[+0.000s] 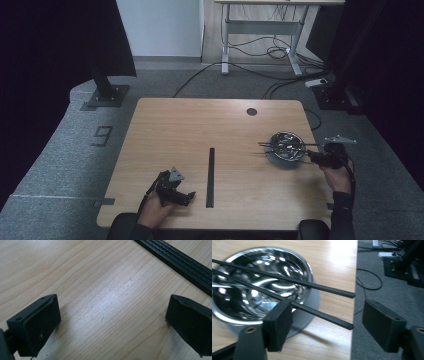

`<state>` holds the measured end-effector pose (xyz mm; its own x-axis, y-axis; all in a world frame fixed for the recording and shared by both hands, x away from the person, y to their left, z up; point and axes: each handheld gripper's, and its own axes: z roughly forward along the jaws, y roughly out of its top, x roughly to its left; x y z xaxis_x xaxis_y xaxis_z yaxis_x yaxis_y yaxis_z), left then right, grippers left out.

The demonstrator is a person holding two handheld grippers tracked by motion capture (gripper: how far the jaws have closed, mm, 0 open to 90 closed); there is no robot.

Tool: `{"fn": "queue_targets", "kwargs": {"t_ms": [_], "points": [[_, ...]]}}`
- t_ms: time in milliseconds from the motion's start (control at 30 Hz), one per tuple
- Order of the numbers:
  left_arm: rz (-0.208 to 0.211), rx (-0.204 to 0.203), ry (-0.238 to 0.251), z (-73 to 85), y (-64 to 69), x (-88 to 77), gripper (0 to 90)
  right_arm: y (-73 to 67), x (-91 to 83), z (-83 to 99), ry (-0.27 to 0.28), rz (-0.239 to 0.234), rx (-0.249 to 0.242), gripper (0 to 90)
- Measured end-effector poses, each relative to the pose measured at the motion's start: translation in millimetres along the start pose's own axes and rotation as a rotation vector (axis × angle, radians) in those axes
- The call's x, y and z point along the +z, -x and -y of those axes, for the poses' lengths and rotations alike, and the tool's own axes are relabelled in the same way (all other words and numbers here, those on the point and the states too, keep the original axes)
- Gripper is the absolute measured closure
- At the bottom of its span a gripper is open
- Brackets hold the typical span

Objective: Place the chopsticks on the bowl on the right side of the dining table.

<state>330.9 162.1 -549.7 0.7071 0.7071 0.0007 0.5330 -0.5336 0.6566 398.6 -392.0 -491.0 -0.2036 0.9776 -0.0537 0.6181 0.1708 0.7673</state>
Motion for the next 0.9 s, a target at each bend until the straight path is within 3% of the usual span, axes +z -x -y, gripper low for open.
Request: {"fn": "queue_targets", "kwargs": {"t_ms": [200, 300, 500, 700, 900], "points": [[0.000, 0.000, 0.000, 0.0, 0.0, 0.0, 0.0, -14.0, -0.9, -3.4, 0.022, -0.088, -0.013, 11.8], [0.000, 0.000, 0.000, 0.0, 0.0, 0.0, 0.0, -23.2, 0.0, -5.5, 0.034, -0.141, -0.034, 1.1], [0.000, 0.000, 0.000, 0.0, 0.0, 0.0, 0.0, -32.3, 3.0, -3.7, 0.030, -0.191, -0.069, 0.0], [0.000, -0.001, 0.000, 0.1, 0.0, 0.0, 0.0, -51.7, 9.4, -2.2, 0.020, -0.228, -0.139, 0.0], [0.000, -0.001, 0.000, 0.1, 0.0, 0.0, 0.0, -66.6, 12.9, -3.0, 0.023, -0.258, -0.180, 0.0]]}}
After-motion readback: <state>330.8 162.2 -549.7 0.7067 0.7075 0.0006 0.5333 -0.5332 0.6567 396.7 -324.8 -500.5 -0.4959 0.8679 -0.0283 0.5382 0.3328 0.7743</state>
